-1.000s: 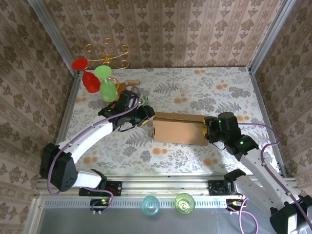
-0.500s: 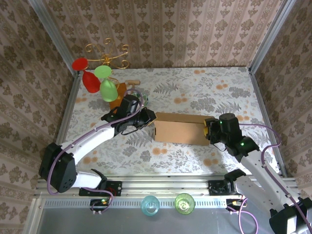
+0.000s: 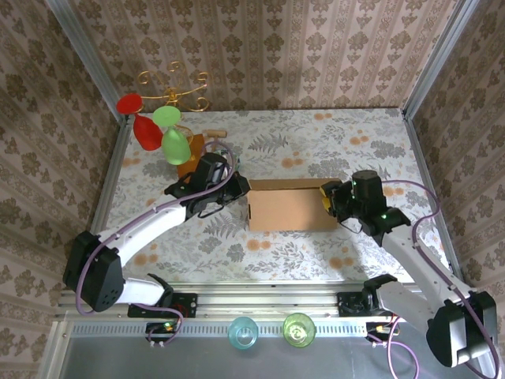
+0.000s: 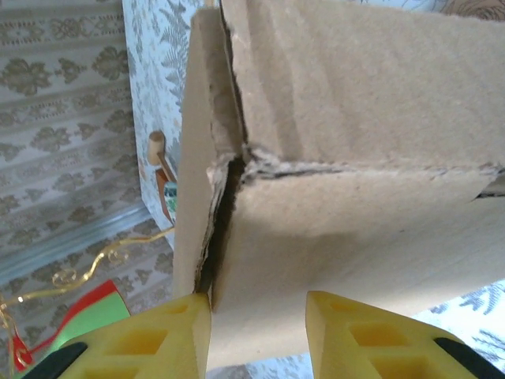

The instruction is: Fold the paper box

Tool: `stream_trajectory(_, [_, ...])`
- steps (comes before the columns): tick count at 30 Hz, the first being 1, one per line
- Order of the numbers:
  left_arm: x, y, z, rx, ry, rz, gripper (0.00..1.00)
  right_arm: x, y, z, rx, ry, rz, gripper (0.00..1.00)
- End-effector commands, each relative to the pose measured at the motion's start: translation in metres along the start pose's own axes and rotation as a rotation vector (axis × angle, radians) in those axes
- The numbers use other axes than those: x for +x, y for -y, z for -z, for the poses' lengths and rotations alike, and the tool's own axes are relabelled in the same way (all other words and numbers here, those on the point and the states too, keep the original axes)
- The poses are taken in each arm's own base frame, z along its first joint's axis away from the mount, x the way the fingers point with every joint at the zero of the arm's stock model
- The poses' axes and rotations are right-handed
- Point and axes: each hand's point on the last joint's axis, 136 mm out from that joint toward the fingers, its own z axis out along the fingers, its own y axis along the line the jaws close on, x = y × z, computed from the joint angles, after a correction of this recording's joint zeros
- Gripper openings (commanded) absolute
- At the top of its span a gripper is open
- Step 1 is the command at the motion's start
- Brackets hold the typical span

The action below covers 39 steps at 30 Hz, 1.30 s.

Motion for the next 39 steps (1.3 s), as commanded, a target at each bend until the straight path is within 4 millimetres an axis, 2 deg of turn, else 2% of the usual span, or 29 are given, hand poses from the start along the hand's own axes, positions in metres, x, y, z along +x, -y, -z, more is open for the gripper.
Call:
stream_trajectory(1, [0.015, -0.006, 0.009, -0.004, -0.009, -0.033, 0.15, 0.014, 0.032, 0.009, 0.029, -0.054, 0.029, 0.39])
stream_trajectory(6, [0.029, -0.013, 0.020, -0.006, -0.008, -0.034, 0.19, 0.021, 0.063, 0.022, 0.022, -0.058, 0.016, 0.39])
stream_trajectory(13, [0.051, -0.019, 0.011, 0.001, -0.060, -0.024, 0.19, 0.027, 0.094, 0.032, 0.045, -0.066, 0.003, 0.38])
stream_trajectory(21, [0.076, -0.034, 0.009, -0.047, -0.112, -0.012, 0.19, 0.028, 0.140, 0.041, 0.182, -0.057, 0.013, 0.34])
stream_trajectory(27, [0.090, -0.049, 0.015, -0.074, -0.124, 0.004, 0.19, 0.028, 0.160, 0.056, 0.250, -0.042, 0.037, 0.33])
stream_trajectory(32, [0.096, -0.058, 0.021, -0.089, -0.121, 0.018, 0.19, 0.028, 0.164, 0.070, 0.274, -0.028, 0.061, 0.33])
stream_trajectory(39, [0.108, -0.074, 0.012, -0.102, -0.140, 0.067, 0.20, 0.031, 0.180, 0.073, 0.356, -0.051, 0.096, 0.32])
